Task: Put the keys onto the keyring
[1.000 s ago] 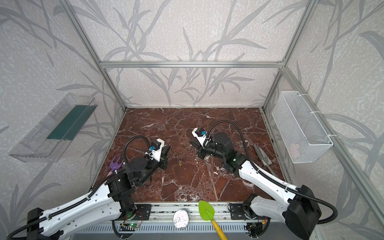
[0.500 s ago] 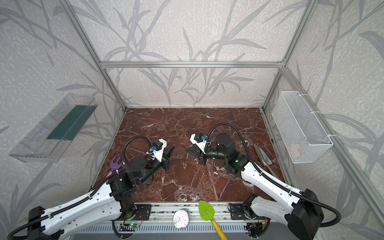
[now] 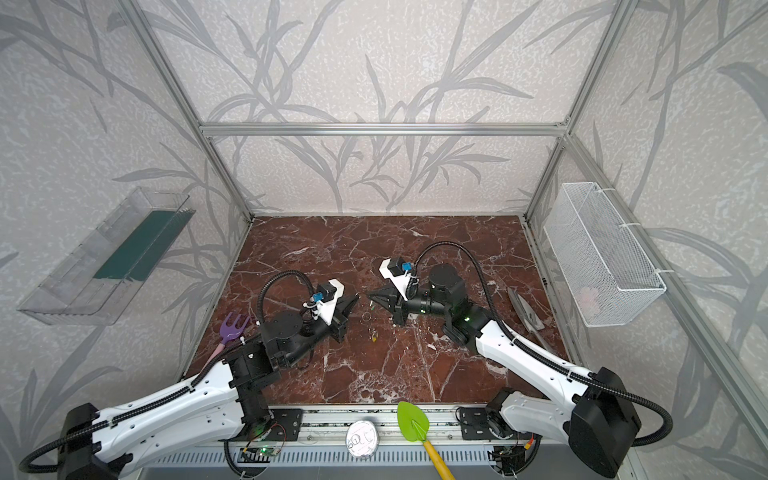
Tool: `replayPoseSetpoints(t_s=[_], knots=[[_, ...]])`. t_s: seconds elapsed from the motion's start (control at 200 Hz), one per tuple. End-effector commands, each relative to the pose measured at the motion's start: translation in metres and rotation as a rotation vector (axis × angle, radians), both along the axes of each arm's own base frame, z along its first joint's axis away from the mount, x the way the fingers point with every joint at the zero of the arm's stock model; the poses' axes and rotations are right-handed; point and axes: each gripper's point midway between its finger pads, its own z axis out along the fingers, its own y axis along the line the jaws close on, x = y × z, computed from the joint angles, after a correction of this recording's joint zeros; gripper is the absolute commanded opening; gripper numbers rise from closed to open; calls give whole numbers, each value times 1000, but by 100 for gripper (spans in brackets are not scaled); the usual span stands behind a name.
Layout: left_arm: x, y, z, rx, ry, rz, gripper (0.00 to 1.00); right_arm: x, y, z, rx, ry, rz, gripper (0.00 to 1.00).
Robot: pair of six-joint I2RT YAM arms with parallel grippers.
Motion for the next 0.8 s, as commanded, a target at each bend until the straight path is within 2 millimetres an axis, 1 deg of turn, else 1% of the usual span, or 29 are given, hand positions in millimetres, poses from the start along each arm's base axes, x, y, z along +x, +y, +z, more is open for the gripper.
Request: replayPoseSetpoints(t_s=[0.0,0.225,0.39,0.5,0.795], knots=[[-1,-6,29,-91,-39,-19,0,7,2,24,68,-20,-35,0],[0,-9,32,-102,-45,-24,0,14,4,24,78,-2,-83,0],[5,-4,36,-145,-66,26,0,19,5,26,102,36,-128,0],[8,-2,41,-193,-85,54,0,21,6,28,149,82,-140,0],[11,-9,38,-213,-81,59,0,23,5,33,247,125,-186,0]])
